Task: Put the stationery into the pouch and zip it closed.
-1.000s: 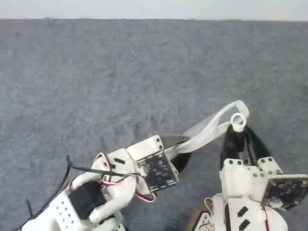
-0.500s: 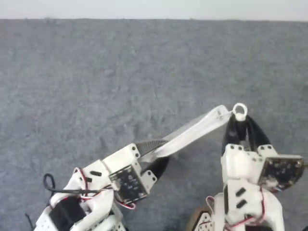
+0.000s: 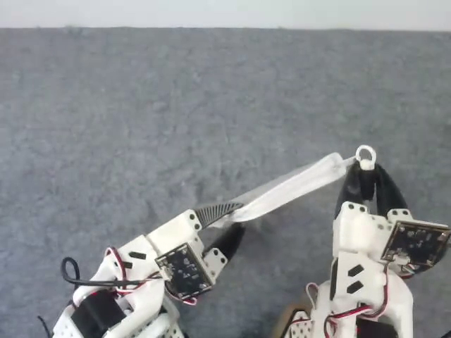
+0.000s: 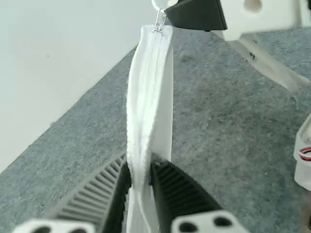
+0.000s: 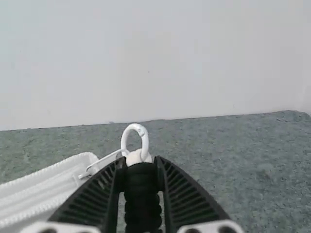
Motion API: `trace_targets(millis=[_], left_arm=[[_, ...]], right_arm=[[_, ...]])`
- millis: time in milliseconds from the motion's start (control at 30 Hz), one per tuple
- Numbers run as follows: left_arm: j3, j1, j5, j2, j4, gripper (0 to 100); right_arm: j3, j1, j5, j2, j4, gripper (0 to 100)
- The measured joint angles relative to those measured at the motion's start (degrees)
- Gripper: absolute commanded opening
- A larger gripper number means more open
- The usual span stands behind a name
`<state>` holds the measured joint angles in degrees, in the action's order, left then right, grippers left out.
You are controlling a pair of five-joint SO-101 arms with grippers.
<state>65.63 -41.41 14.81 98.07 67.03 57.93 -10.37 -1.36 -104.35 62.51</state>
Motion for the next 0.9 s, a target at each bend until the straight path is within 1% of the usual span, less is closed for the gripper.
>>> trace_targets(millis=[67,100,167,233,367,467,567,700,800,833,900], left_arm=[[0.00,0.70,-0.35,0.00,-0.09,1],[0.09,1.76,-0.70,0.00,-0.35,1],[0.09,5.27,-1.76,0.09,-1.41,2],[0.88,9.58,-3.60,0.18,-2.81,8],[3.16,18.81,-7.91,0.35,-7.03,25],[3.96,27.25,-12.40,0.79,-11.08,30],[3.96,35.52,-16.44,1.32,-14.77,30],[3.96,43.96,-16.35,1.32,-18.11,30],[3.96,49.14,-15.47,1.32,-18.73,30],[3.96,50.90,-15.47,1.32,-18.73,29],[3.96,54.42,-15.38,1.32,-18.73,24]], right_arm=[[0.00,0.26,0.00,0.00,1.14,21.2],[-0.09,1.58,0.00,0.00,2.11,22.5],[0.00,3.87,-0.18,0.00,3.96,21.1],[-0.09,6.15,0.00,0.00,6.95,18.8],[-4.31,11.25,0.53,0.09,12.75,18.0],[-7.21,13.89,0.79,0.09,15.12,17.7],[-7.56,14.07,0.88,0.09,15.56,17.7],[-7.56,14.68,0.88,0.09,15.74,17.6],[-6.33,14.51,0.88,0.09,15.74,17.4],[-5.27,14.51,0.88,0.09,15.74,16.1],[-3.08,14.51,0.88,0.09,15.74,8.7]])
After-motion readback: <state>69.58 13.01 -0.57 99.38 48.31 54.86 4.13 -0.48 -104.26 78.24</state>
